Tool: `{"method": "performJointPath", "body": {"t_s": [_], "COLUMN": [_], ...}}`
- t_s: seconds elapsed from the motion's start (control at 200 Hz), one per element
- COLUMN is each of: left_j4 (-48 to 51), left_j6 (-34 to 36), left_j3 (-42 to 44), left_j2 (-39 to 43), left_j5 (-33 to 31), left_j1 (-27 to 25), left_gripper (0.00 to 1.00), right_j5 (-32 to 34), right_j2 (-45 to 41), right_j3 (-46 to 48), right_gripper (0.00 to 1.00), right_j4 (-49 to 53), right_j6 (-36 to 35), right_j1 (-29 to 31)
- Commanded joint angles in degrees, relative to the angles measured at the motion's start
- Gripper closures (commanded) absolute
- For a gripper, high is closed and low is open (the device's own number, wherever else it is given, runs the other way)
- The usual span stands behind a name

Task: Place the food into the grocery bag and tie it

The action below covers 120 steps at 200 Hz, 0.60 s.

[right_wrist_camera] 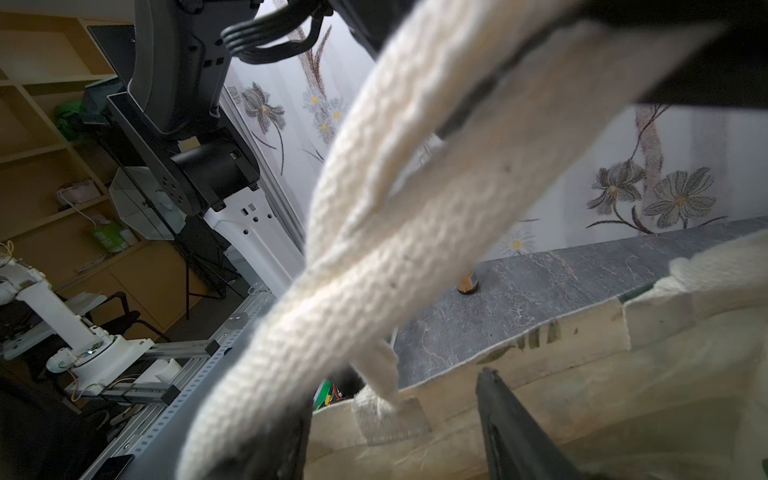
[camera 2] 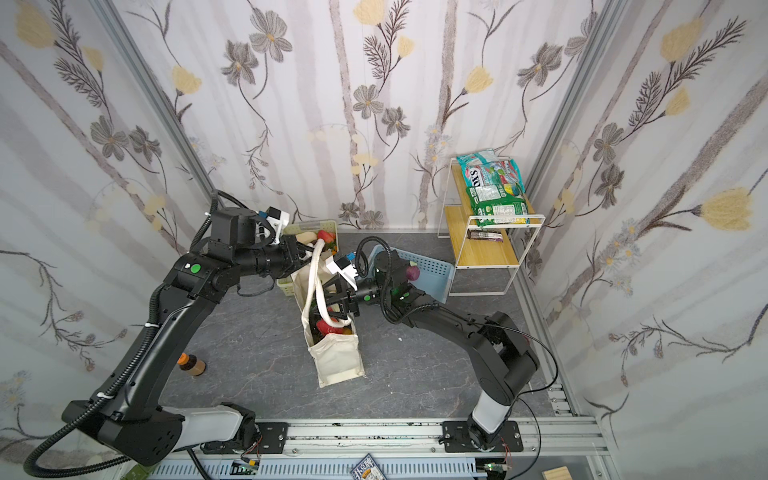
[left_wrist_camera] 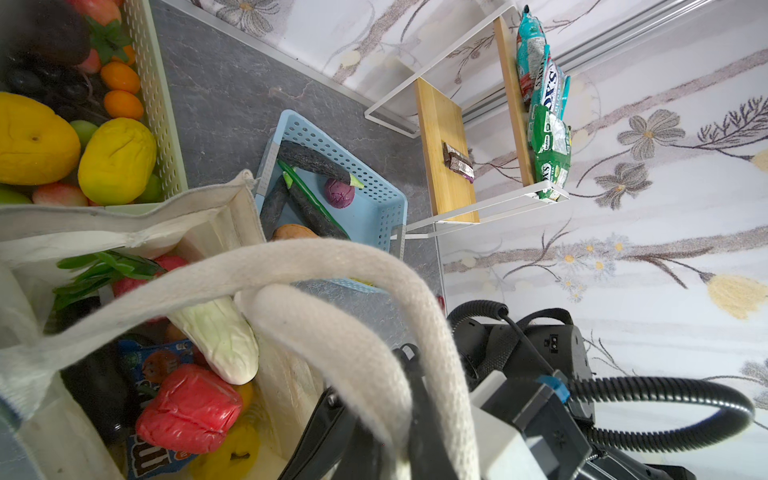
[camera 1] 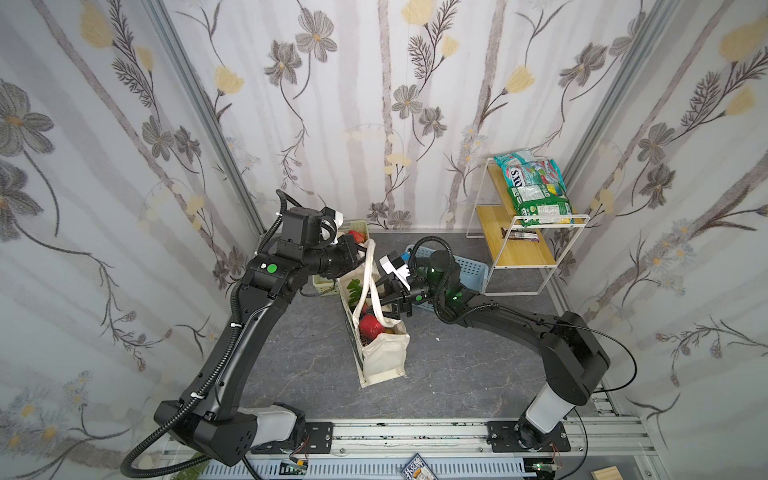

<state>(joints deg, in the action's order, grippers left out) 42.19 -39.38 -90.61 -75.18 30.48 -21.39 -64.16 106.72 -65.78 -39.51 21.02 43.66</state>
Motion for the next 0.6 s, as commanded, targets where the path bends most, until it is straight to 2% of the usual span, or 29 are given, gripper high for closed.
{"method": "performJointPath", "body": {"t_s": [0.0,0.14,0.225,0.27,0.34,0.395,0.515,0.594], "left_j4": [-1.8,-1.8,-1.8,-1.7,-1.3,-0.3,0.9,0.9], "left_j6": [-1.7,-2.1,-2.3,-2.2,-1.8,-1.0,0.1,0.6], "left_j3": [0.3,0.6,0.6,0.5,0.4,0.3,0.2,0.2], "left_j2": [0.1,1.1,1.5,1.7,2.2,2.1,2.2,2.8], "left_j5": [-0.3,-1.2,-1.4,-1.7,-2.4,-2.5,-2.8,-3.0], "left_j1": [-0.4,-0.6,-0.7,-0.8,-0.7,-0.6,-0.6,-0.2], "left_gripper": [0.94,0.94,0.94,0.94,0.94,0.94,0.94,0.94], "right_j5": [-0.2,1.8,2.6,2.7,3.6,4.5,5.6,9.4], "right_j2": [1.5,4.1,5.5,6.0,6.3,6.1,4.3,2.6], "right_j3": [-0.9,-3.1,-5.0,-5.8,-5.9,-4.7,-1.4,-0.7], "right_gripper": [0.36,0.36,0.40,0.47,0.69,0.79,0.93,1.00], "right_j4": [-8.1,-10.4,-10.5,-10.3,-10.4,-12.4,-17.4,-11.8], "right_j6": [3.4,5.8,6.7,6.9,7.9,10.4,17.1,17.7], "right_j1": [0.6,1.1,1.1,1.0,0.8,0.3,-0.2,-0.8]}}
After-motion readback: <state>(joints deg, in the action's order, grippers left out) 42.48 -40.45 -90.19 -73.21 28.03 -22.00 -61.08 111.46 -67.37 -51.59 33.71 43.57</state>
